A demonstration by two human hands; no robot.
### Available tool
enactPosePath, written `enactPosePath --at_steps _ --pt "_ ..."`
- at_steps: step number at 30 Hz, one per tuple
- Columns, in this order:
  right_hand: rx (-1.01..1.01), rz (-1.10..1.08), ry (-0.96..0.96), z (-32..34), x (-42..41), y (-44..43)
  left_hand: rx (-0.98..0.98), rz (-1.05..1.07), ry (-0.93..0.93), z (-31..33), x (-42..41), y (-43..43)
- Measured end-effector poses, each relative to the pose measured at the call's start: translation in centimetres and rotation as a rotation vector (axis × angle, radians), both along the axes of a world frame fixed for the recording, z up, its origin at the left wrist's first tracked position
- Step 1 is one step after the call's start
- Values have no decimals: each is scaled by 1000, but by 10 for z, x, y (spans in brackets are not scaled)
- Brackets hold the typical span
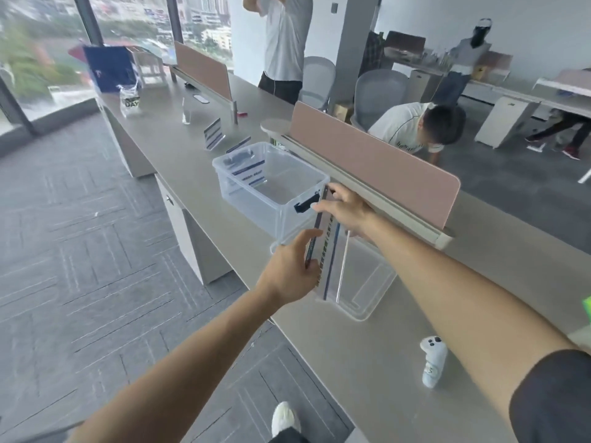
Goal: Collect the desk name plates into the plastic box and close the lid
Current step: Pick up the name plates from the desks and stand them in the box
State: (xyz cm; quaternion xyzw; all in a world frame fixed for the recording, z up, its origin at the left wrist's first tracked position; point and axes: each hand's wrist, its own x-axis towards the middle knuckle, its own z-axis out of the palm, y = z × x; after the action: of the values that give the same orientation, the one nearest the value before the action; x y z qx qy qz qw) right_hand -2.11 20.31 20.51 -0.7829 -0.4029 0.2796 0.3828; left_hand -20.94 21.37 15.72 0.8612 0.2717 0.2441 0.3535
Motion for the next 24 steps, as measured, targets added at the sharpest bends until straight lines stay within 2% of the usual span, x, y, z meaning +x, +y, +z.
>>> enactPosePath --at_steps 5,9,11,15,24 --pt "102 -5 53 4 44 50 -41 -29 32 2 42 58" --pt "210 -44 97 6 97 90 -220 -265 44 6 80 107" --pt "239 -39 156 4 117 107 -179 -329 63 6 92 133" --pt "272 -16 269 -7 140 144 32 -330 36 7 110 174" --pt "275 0 317 -24 132 271 131 -323 -31 -10 107 308"
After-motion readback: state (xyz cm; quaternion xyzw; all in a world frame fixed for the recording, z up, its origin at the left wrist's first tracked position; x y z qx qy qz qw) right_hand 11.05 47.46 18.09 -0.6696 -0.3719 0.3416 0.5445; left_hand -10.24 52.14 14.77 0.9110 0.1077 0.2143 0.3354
